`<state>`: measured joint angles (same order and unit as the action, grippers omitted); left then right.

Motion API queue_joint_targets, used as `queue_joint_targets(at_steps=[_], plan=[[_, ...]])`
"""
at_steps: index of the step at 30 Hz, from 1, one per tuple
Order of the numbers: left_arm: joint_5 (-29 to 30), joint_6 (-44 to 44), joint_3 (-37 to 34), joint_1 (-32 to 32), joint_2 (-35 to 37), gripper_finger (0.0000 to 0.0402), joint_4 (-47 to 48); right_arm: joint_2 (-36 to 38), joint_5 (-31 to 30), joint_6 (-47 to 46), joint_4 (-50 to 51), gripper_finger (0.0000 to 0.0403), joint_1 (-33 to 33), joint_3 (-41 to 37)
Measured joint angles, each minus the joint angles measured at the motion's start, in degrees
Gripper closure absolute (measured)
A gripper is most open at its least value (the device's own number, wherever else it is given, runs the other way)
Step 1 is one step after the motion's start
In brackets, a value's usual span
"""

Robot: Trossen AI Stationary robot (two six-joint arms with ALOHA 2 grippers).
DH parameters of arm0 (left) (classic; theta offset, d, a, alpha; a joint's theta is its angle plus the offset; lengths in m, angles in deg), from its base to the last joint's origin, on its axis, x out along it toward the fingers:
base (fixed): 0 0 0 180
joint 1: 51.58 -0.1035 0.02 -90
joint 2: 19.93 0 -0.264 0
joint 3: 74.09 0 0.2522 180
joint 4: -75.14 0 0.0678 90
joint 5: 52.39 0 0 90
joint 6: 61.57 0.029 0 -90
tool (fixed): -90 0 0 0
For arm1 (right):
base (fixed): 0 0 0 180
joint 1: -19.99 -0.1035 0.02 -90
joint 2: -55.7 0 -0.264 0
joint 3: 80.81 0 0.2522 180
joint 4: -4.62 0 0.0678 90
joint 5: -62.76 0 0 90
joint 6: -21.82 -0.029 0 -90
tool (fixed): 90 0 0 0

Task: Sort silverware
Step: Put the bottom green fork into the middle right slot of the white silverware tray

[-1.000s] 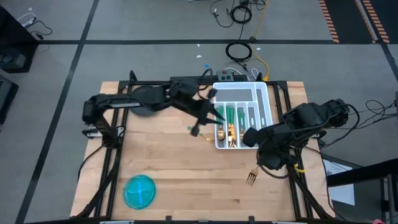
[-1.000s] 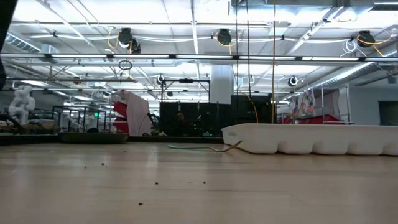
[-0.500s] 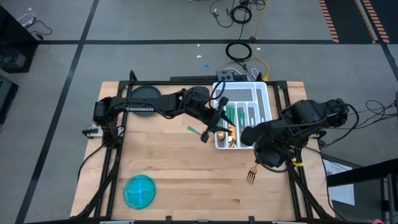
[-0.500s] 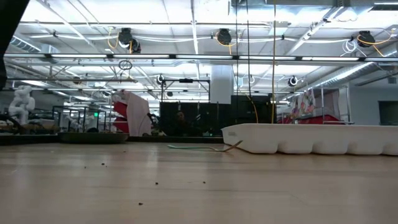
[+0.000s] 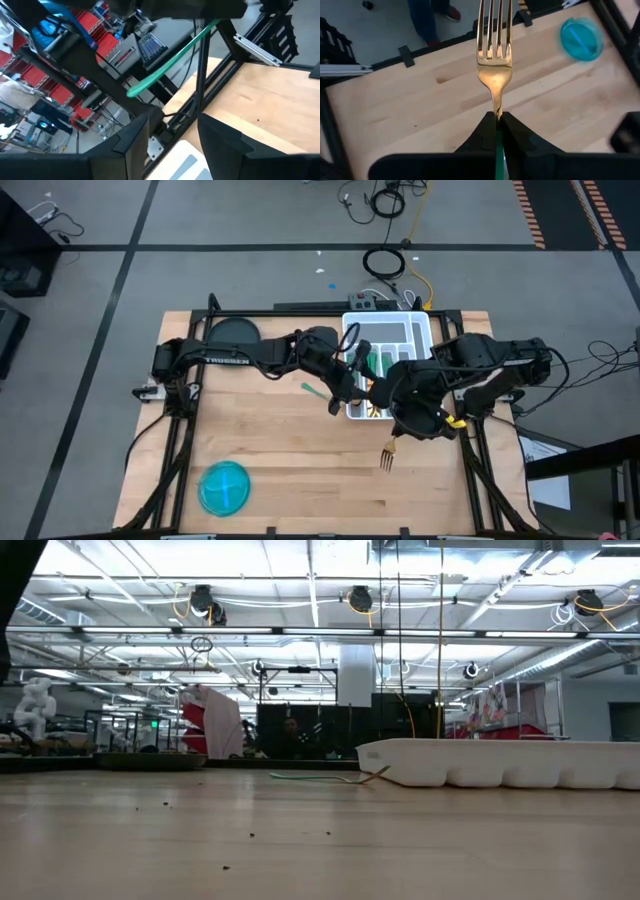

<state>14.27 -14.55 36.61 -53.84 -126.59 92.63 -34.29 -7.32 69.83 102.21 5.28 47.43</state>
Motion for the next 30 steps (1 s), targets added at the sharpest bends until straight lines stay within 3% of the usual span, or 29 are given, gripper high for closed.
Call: queue_joint_targets(at_steps=[13, 30], plan=[[0.65, 0.39, 0.01, 1.38, -2.88, 0.0223, -12.67, -0.17, 3.04, 2.86, -5.73, 0.0403, 1.54, 0.00], [5.30, 7.85, -0.05, 3.52, -4.63, 0.0223, -12.52, -0.17, 5.47, 5.21, -6.08, 0.0403, 1.61, -0.03]])
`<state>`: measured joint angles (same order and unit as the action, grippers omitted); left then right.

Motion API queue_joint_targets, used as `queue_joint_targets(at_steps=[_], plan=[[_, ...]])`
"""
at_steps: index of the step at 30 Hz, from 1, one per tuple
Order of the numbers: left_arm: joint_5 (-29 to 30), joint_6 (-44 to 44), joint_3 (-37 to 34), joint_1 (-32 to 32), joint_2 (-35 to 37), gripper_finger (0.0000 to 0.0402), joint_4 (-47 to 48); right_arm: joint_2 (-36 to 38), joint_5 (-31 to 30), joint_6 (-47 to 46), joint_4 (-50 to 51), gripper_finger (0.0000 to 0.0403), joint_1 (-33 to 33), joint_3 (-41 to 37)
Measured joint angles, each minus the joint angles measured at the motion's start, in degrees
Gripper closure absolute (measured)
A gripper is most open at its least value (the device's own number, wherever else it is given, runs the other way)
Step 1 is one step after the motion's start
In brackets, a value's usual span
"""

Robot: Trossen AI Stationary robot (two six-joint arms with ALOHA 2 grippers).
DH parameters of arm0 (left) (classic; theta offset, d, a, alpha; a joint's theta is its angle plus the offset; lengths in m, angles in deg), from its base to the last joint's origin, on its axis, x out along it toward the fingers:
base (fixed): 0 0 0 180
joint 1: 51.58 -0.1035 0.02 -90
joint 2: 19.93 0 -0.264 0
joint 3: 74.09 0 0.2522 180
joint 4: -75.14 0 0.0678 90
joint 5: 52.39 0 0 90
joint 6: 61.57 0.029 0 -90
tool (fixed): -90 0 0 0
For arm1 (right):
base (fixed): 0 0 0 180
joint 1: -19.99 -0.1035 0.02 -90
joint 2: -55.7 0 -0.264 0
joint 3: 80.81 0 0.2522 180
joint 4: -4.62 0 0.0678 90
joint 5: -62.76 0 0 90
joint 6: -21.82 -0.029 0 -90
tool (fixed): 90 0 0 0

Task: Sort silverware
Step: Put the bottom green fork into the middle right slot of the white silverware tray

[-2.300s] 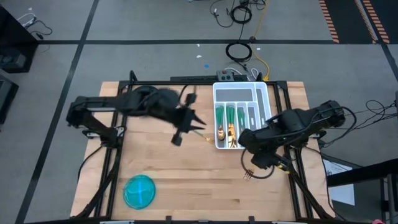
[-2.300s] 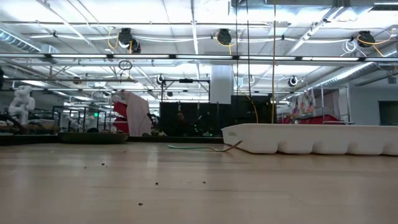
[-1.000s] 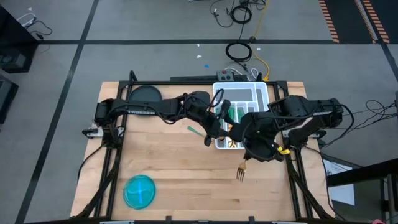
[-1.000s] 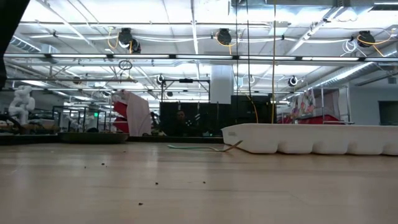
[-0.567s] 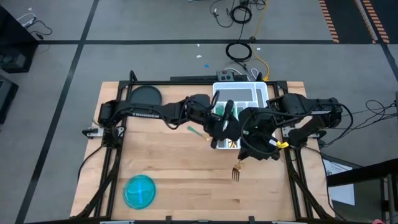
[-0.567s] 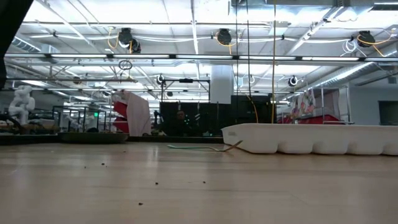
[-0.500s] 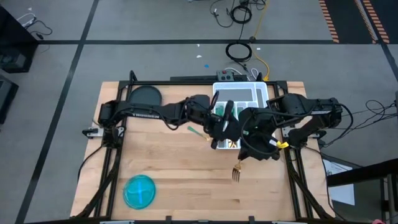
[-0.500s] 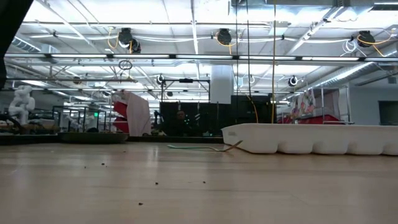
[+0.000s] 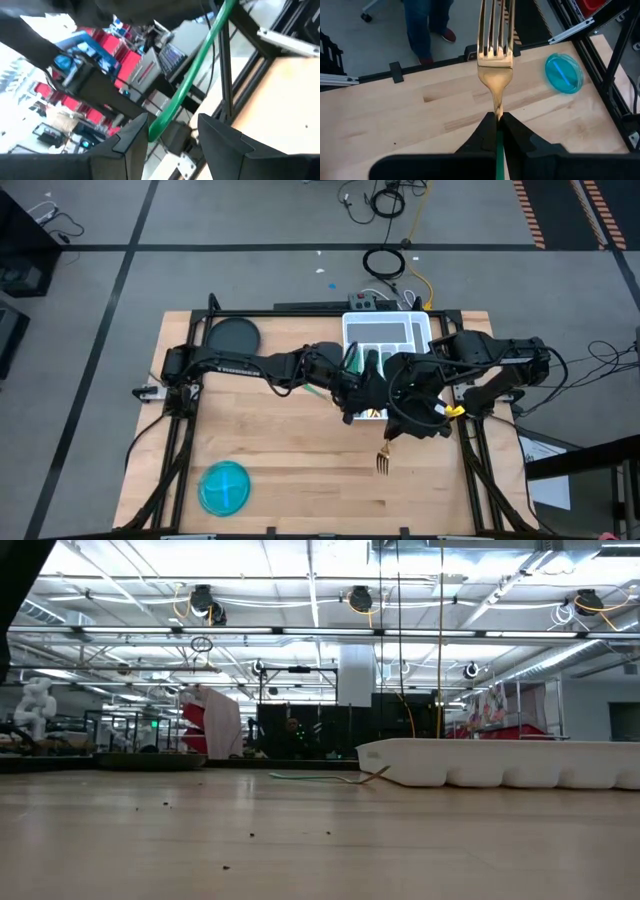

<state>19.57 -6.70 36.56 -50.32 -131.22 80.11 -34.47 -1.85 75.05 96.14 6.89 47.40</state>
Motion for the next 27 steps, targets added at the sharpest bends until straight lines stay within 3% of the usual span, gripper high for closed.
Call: queue_joint_targets(at_steps=[16, 27], plan=[[1.65, 2.51, -0.03, 0.65, -1.11, 0.0229, -6.57, 0.00, 0.54, 1.98, 0.00, 0.0403, -0.15, -0.01], [1.66, 2.69, -0.03, 1.03, -1.11, 0.0341, -4.77, 0.80, 0.60, 1.62, 0.40, 0.0403, -0.17, -0.01]])
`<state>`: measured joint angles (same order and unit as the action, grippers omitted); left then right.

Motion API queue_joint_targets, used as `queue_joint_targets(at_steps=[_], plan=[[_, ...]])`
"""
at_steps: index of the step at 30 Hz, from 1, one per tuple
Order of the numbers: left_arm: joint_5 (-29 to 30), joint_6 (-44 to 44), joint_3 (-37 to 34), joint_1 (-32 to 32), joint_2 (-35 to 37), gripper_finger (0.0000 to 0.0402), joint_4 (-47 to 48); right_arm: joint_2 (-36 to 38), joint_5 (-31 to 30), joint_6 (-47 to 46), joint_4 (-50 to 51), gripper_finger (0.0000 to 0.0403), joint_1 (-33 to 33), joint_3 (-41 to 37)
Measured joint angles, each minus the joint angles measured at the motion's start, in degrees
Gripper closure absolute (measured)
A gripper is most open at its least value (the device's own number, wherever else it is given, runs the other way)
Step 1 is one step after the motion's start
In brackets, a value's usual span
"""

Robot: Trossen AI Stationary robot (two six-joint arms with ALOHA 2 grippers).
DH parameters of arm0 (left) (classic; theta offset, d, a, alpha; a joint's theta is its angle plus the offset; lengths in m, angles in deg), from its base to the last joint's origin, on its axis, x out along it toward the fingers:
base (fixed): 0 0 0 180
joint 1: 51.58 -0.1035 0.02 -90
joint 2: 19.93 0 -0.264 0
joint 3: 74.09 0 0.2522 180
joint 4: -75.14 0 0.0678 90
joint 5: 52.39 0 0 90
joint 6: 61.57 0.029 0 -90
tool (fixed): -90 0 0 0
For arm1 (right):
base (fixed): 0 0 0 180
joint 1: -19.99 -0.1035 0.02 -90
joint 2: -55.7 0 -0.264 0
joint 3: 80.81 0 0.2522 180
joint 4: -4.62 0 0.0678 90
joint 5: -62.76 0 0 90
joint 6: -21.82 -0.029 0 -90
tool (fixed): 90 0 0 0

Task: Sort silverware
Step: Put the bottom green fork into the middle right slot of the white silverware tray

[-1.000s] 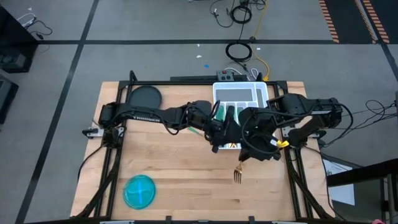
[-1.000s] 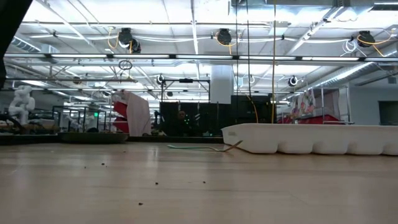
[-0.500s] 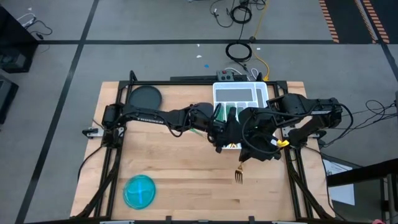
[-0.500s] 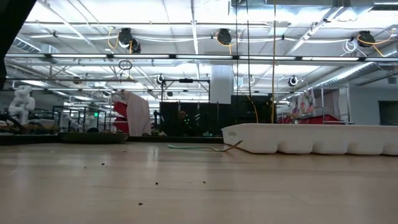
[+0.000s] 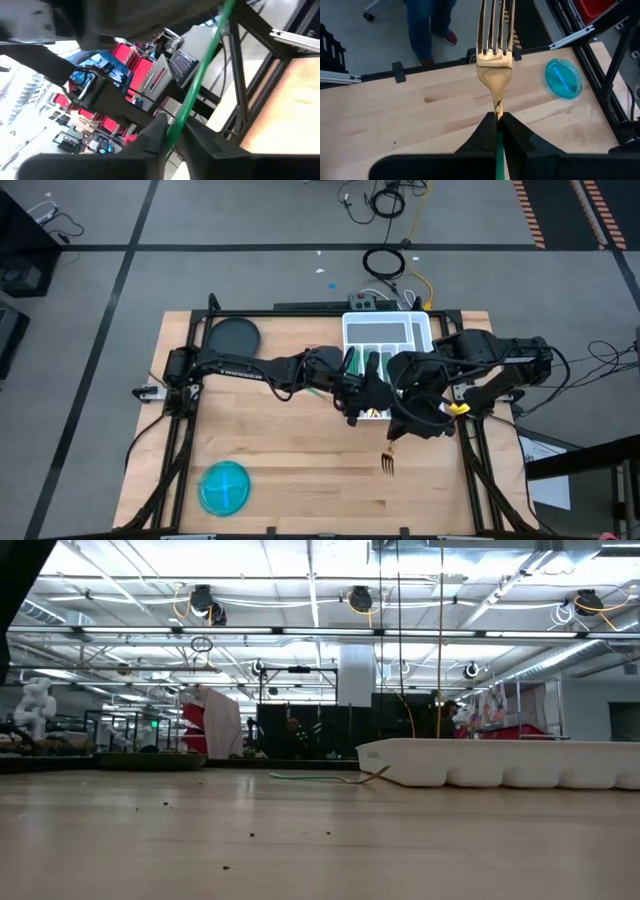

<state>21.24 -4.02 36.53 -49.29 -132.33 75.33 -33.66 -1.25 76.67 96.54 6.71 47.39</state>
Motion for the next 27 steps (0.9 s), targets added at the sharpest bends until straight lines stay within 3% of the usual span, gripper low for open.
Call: queue_joint_targets(at_steps=[4, 12, 19, 27], plan=[[-0.55, 0.87, -0.11, 0.33, -0.15, 0.0388, 1.06, 0.82, 0.86, -0.35, -0.34, 0.0403, 0.02, 0.07], [0.62, 0.77, -0.11, 1.62, -0.15, 0.0392, -0.54, 1.57, 1.67, -0.92, -1.59, 0.0403, 0.03, 0.09], [3.08, 0.39, -0.11, 1.88, -0.15, 0.0392, -1.19, 1.56, 1.41, -8.34, -2.90, 0.0402, 0.66, 0.11], [5.70, -1.17, 0.08, 1.71, 0.04, 0.0394, -2.11, 1.25, 0.18, -16.71, -3.84, 0.0346, 2.58, -0.02]])
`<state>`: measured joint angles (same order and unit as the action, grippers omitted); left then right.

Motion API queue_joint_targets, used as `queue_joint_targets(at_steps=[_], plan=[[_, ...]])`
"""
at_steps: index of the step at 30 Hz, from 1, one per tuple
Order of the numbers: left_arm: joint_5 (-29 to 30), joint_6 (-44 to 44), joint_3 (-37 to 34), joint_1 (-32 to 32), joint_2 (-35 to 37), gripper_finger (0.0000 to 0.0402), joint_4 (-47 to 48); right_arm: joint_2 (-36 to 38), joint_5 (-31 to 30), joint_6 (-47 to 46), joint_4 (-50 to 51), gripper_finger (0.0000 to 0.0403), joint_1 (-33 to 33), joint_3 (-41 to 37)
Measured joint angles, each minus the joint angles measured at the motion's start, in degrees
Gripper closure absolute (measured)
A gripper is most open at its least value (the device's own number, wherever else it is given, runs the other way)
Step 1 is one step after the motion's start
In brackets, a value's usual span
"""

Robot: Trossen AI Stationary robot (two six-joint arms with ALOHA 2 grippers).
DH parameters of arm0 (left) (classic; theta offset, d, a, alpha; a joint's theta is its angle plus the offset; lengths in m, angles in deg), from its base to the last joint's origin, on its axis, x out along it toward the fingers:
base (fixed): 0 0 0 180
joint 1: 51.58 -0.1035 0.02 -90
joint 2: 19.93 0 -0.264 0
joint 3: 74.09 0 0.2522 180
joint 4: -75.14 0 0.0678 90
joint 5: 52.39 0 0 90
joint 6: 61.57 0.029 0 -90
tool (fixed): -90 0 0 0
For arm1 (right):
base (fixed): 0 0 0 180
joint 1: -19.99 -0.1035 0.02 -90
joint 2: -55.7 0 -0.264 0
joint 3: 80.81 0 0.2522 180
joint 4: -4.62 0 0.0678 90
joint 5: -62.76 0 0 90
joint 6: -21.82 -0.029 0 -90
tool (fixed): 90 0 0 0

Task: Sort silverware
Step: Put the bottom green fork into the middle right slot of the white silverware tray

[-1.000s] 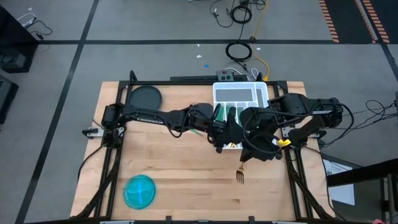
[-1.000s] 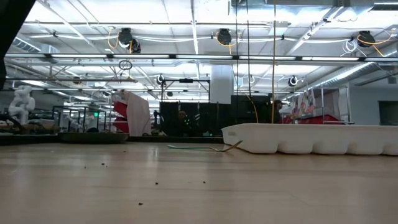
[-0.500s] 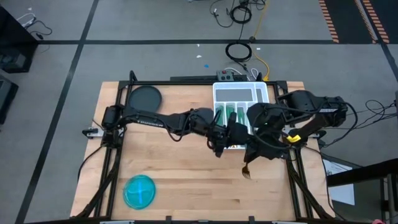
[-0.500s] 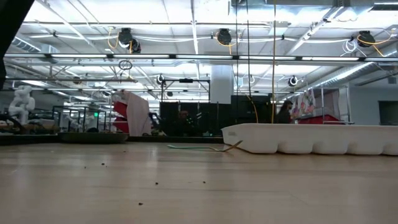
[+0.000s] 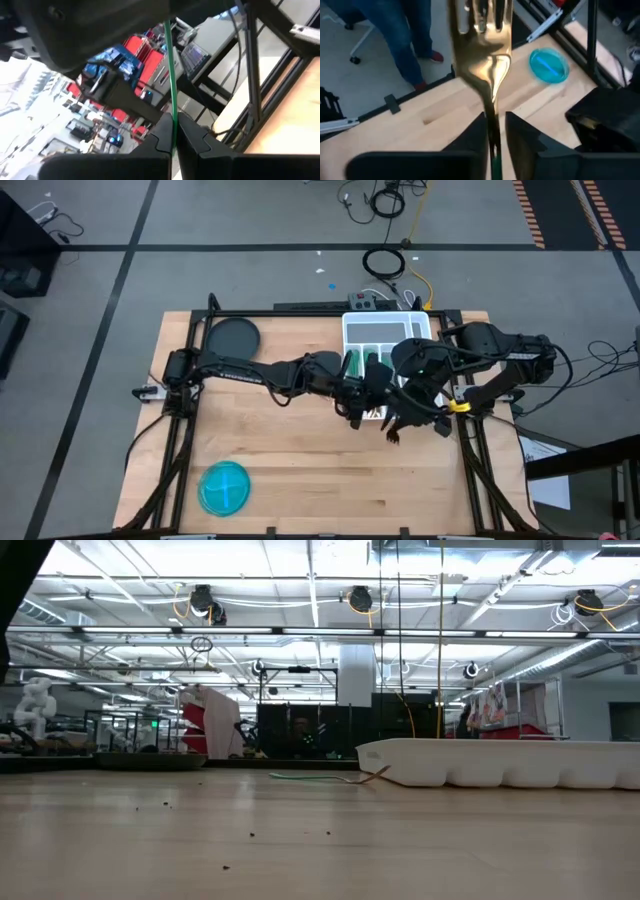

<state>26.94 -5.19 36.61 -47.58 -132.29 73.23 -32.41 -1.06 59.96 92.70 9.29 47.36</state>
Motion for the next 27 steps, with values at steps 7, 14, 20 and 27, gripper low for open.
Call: queue_joint_targets(at_steps=[7, 14, 20, 27], plan=[[1.65, 0.47, 0.01, -0.52, 0.00, 0.0394, 0.58, 0.18, 0.26, -1.34, 0.65, 0.0283, 0.00, -0.02], [3.67, 0.83, 0.03, -2.08, 0.13, 0.0394, 1.15, 2.21, -3.12, -3.60, 0.71, 0.0265, 0.00, -0.04], [3.71, 0.99, 0.04, -3.57, 0.13, 0.0394, 2.78, 5.86, -7.72, -4.67, -0.80, 0.0251, 0.00, -0.04], [6.94, 4.31, 0.05, -6.27, -0.78, 0.0394, 4.46, 9.25, -8.39, -7.25, -5.03, 0.0232, 0.00, -0.04]])
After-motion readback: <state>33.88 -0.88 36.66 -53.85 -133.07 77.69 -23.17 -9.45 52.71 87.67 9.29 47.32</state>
